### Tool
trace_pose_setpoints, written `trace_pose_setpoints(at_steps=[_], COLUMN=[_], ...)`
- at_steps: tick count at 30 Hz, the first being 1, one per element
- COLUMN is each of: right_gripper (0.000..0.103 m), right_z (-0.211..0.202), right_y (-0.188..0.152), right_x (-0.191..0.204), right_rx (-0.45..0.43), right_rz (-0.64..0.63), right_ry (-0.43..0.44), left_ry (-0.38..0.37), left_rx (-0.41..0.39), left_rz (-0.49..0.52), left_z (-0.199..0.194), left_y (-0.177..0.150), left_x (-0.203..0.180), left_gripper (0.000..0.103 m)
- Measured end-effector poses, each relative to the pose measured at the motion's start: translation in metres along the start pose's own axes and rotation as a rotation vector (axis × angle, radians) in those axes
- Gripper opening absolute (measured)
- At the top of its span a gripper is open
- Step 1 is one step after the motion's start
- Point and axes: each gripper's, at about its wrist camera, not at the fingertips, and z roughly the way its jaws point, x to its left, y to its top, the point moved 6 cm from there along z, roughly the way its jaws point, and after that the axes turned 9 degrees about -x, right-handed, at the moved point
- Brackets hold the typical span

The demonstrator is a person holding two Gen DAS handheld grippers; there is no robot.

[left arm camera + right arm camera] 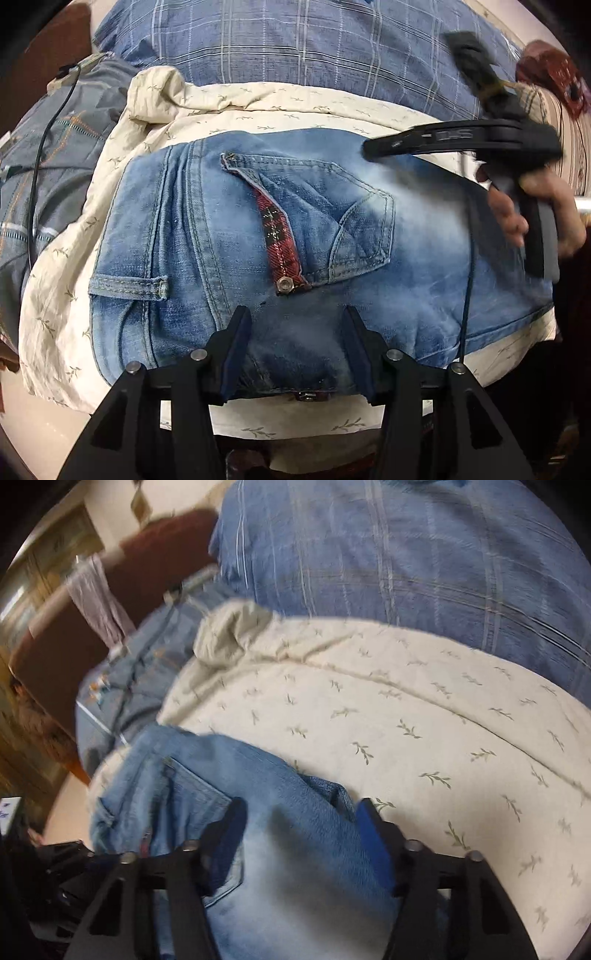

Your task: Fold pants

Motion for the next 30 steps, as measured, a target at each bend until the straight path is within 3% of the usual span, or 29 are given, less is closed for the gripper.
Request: trace_pose_setpoints(at_steps=[2, 9, 10, 14, 18, 21, 24, 30], right_gripper=[0.032, 0.018, 0.011, 0.010, 0.009, 0.009, 0.010, 0.011], right_z=[0.015, 0.013, 0.015, 0.034, 0.043, 0.039, 0.021, -0.017], right_y=[-0.004, 0.011, 0.014, 0.009, -0.004, -0.003, 0.003, 0.016], right_x=[0.001, 0.006, 0.005, -0.011, -0.015, -0.015, -0.001, 0.048], right_rx=[0.063, 0.048, 0.045, 0.081, 0.082, 0.081, 0.033, -0.064], right_rz=[-0.025, -0.082, -0.088, -0.030, 0.009, 0.022, 0.008, -0.018], right_ry=[0.004, -0.051, -0.075, -0.125, -0.104, -0.116, -0.071, 0.040], left_ry=[-0.005, -0.011, -0.004, 0.016, 0.029, 0.003, -0.025, 0.053], left_rx=[0.002, 0.002, 0.005, 0.025, 0.034, 0.050, 0.014, -0.114], left_rz=[0.010, -0.017, -0.011, 0.026, 0.049, -0.005, -0.077, -0.106], left_z=[0.000, -0.003, -0.003, 0.002, 0.009, 0.003, -0.015, -0.055], left_y=[0.000, 0.005, 0.005, -0.008, -0.017, -0.010, -0.002, 0.010], left_x=[0.000, 0.004, 0.005, 0.006, 0.004, 0.008, 0.019, 0.053], left_gripper=[0.052, 0.052, 0.052, 0.052, 0.052, 0.052, 0.052, 0.055])
